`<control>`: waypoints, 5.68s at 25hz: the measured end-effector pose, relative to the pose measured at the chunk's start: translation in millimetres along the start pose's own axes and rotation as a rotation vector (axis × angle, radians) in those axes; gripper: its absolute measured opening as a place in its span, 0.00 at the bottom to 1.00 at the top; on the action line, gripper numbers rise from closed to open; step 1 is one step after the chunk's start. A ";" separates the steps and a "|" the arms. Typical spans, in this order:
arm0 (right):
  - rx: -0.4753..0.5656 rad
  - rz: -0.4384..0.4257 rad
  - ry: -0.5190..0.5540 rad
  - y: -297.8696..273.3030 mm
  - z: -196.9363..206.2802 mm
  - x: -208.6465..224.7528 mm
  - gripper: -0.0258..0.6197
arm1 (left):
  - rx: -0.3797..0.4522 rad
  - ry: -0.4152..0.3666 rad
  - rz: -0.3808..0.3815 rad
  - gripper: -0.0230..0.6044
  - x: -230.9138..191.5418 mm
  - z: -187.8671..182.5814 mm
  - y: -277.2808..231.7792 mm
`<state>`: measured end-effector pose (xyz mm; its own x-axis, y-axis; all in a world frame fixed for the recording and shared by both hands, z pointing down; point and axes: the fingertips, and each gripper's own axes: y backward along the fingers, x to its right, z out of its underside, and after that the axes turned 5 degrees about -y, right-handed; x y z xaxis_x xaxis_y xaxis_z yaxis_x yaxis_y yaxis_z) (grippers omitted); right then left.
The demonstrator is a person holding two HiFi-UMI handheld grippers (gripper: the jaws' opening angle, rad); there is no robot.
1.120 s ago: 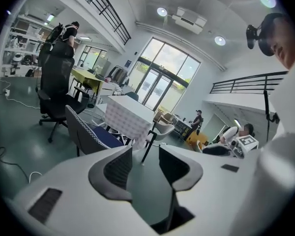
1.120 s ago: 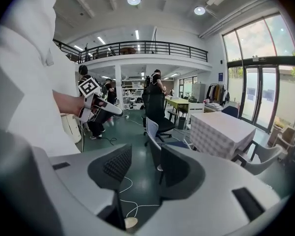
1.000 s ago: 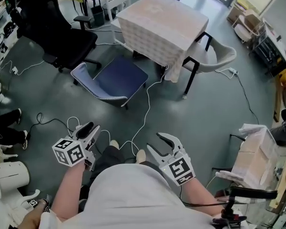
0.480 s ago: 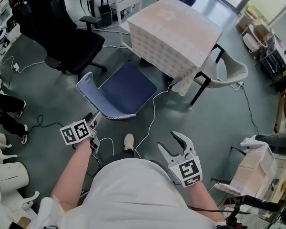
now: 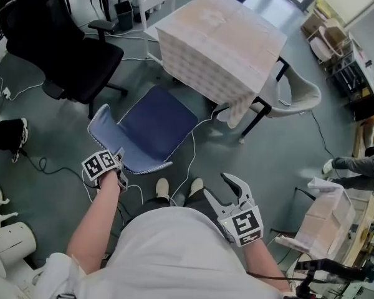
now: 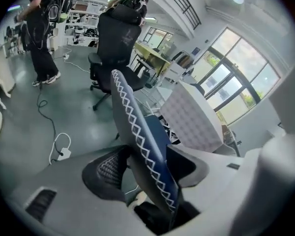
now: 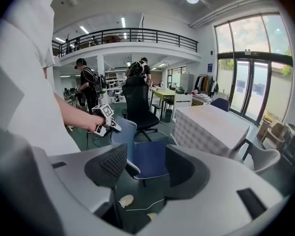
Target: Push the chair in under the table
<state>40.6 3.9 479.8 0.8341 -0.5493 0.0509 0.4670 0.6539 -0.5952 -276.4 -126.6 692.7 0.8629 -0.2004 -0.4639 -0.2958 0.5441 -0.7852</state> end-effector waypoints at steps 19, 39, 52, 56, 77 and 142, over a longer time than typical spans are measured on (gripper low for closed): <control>0.008 -0.128 0.022 -26.7 -22.8 180.7 0.42 | 0.054 0.239 -0.192 0.15 32.7 -8.3 -49.2; 0.000 -0.170 0.031 -36.7 -28.8 275.4 0.42 | 0.060 0.204 -0.139 0.15 141.7 -56.3 -128.6; -0.006 -0.099 -0.016 -34.3 -28.0 325.2 0.42 | 0.067 0.262 -0.116 0.15 207.6 -83.6 -182.2; -0.010 -0.079 -0.024 -32.0 -25.1 335.9 0.42 | 0.066 0.265 -0.105 0.15 227.2 -92.4 -197.2; 0.001 -0.050 -0.021 -42.1 -36.4 297.1 0.42 | 0.018 0.254 -0.047 0.27 252.5 -102.4 -187.3; 0.110 -0.013 0.081 -20.0 -60.7 -9.0 0.06 | 0.047 -0.866 0.850 0.05 255.2 14.3 173.0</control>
<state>5.9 -35.8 442.6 0.8033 -0.5955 -0.0097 0.5106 0.6970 -0.5035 -101.4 -72.0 444.3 0.3943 0.8358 -0.3819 -0.9009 0.2696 -0.3401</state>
